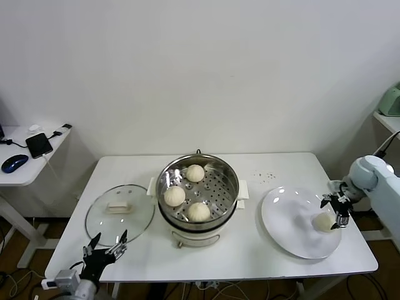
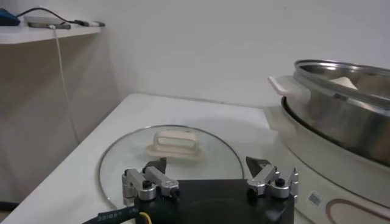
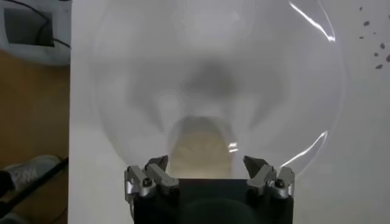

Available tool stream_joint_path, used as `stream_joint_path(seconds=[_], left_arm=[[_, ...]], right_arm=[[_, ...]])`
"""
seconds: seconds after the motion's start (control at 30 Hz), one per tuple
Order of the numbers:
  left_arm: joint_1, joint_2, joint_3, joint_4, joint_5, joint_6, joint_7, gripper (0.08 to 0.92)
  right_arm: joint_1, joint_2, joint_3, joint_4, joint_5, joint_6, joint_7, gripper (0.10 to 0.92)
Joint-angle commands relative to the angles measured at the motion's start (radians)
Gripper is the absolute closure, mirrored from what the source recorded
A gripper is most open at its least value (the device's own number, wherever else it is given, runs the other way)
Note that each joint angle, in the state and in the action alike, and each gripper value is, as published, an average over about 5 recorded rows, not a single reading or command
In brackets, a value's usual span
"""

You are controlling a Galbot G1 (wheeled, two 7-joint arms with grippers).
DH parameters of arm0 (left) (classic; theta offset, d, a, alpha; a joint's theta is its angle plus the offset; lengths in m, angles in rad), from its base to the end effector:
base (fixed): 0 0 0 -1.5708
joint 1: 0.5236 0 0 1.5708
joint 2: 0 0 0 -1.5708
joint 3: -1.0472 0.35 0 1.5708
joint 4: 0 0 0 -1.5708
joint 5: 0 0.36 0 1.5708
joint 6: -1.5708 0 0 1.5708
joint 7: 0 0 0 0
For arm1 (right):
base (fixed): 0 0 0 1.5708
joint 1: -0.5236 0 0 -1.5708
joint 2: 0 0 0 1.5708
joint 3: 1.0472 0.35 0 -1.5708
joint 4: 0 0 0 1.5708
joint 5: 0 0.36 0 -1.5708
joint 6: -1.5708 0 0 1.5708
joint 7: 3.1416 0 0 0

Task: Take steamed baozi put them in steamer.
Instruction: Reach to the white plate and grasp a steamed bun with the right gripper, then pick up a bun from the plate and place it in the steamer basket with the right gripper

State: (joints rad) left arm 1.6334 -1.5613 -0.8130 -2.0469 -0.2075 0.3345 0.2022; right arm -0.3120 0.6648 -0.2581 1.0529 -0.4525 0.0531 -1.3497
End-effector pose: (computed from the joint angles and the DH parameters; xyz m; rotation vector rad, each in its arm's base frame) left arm 0.1536 0.0931 -0.3230 0.0623 -2.7328 0.1870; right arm 0.4995 -0.2798 -0.2214 1.2212 -1.2333 1.2717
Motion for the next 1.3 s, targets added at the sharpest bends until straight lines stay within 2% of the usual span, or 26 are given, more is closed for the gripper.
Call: stream_joint_path(seconds=[0.03, 0.7, 0.8, 1.07, 1.3], left_arm=[[-0.003, -0.001, -0.003, 0.004, 0.000, 0.002, 0.002, 0.177], [-0.012, 0.002, -0.006, 0.023, 0.002, 0.003, 0.002, 0.177], [-0.013, 0.002, -0.006, 0.024, 0.002, 0.004, 0.002, 0.177], [-0.018, 0.002, -0.002, 0.030, 0.004, 0.002, 0.002, 0.177], [-0.030, 0.004, 0.007, 0.037, 0.034, -0.007, -0.004, 0.177]], right_arm=[[-0.023, 0.034, 0.016, -0.029, -0.061, 0.003, 0.012, 0.203], [-0.025, 0.044, 0.015, -0.040, -0.094, -0.015, 0.012, 0.205], [-0.023, 0.044, 0.015, -0.039, -0.084, -0.020, 0.015, 0.248], [0.005, 0.020, -0.004, -0.002, -0.001, -0.062, 0.013, 0.450], [0.180, -0.067, -0.184, 0.136, 0.198, -0.184, -0.008, 0.473]])
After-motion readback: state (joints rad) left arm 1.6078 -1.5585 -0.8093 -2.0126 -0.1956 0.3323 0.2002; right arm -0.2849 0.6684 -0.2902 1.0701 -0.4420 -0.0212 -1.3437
